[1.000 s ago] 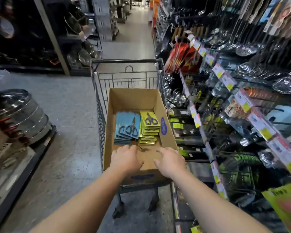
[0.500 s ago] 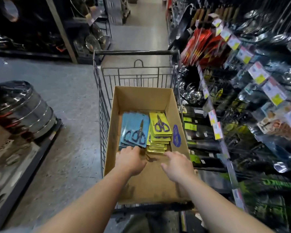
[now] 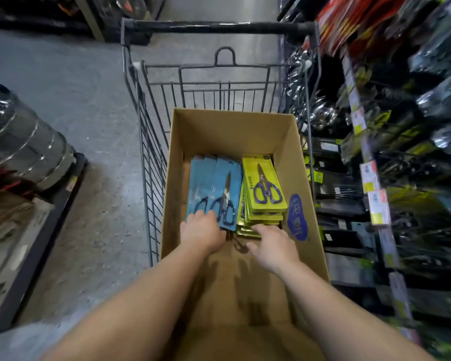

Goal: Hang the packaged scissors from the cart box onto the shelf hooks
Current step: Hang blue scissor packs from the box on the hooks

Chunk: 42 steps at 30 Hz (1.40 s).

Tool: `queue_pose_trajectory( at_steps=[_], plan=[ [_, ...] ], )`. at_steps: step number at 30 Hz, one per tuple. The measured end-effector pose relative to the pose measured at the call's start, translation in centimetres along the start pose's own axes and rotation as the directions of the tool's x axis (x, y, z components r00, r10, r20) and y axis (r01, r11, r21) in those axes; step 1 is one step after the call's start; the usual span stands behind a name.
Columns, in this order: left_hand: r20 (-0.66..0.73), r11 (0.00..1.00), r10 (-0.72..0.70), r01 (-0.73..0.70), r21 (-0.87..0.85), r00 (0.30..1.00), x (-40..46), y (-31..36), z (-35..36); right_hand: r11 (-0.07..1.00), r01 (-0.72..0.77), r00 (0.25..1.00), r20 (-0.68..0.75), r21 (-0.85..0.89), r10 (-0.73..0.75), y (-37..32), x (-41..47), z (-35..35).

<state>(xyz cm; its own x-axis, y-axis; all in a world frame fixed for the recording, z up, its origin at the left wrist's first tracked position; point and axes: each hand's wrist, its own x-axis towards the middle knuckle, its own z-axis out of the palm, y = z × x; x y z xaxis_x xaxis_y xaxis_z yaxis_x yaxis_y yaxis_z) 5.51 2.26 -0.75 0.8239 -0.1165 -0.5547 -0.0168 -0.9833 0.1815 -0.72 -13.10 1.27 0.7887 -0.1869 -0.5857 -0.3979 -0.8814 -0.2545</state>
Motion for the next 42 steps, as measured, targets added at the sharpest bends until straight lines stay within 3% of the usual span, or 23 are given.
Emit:
queue_pose_trajectory(
  at_steps=[12, 18, 23, 25, 29, 30, 32, 33, 35, 38, 42],
  plan=[
    [-0.015, 0.949, -0.272, 0.266, -0.169, 0.962, 8.2, 1.3, 3.0, 0.998, 0.033, 0.995, 0.089, 0.052, -0.038, 1.2, 8.1, 1.5],
    [-0.106, 0.927, -0.345, 0.321, -0.191, 0.933, 9.7, 1.4, 4.8, 0.995, 0.041, 0.99, 0.128, 0.086, -0.052, 2.7, 9.4, 2.5],
    [-0.045, 0.854, -0.392, 0.346, -0.389, 0.919, 8.5, 1.7, 4.6, 0.99, 0.015, 0.99, 0.136, 0.142, -0.035, 2.4, 9.5, 2.0],
    [0.008, 0.763, -0.409, 0.346, -0.546, 0.913, 7.3, 1.7, 4.9, 0.976, -0.001, 0.988, 0.149, 0.218, -0.032, 1.9, 9.4, 1.9],
    [0.156, 0.335, -0.398, 0.302, -0.892, 0.904, 4.3, 1.4, 5.9, 0.897, -0.096, 0.981, 0.193, 0.431, 0.012, 0.6, 9.5, 1.7],
    [0.18, 0.259, -0.371, 0.288, -0.922, 0.911, 3.5, 1.2, 6.2, 0.832, -0.139, 0.978, 0.208, 0.538, 0.028, 0.3, 9.5, 1.7],
    [0.209, 0.184, -0.279, 0.266, -0.946, 0.937, 1.9, 1.0, 6.2, 0.596, -0.239, 0.962, 0.272, 0.767, 0.035, -0.5, 9.4, 1.8],
    [0.22, 0.193, -0.233, 0.267, -0.944, 0.947, 1.3, 0.9, 6.2, 0.475, -0.271, 0.958, 0.285, 0.837, 0.044, -0.8, 9.5, 2.2],
    [0.251, 0.218, -0.155, 0.281, -0.935, 0.956, 0.8, 0.5, 6.4, 0.39, -0.24, 0.971, 0.227, 0.889, 0.08, -1.2, 9.7, 2.4],
    [0.225, 0.266, -0.193, 0.271, -0.925, 0.955, 2.0, 0.0, 7.0, 0.496, -0.105, 0.989, 0.041, 0.862, 0.14, -1.1, 9.7, 2.1],
    [0.08, 0.489, -0.37, 0.267, -0.83, 0.926, 6.0, 0.1, 6.6, 0.576, -0.004, 0.984, -0.1, 0.817, 0.149, 0.6, 9.8, 1.2]
  ],
)
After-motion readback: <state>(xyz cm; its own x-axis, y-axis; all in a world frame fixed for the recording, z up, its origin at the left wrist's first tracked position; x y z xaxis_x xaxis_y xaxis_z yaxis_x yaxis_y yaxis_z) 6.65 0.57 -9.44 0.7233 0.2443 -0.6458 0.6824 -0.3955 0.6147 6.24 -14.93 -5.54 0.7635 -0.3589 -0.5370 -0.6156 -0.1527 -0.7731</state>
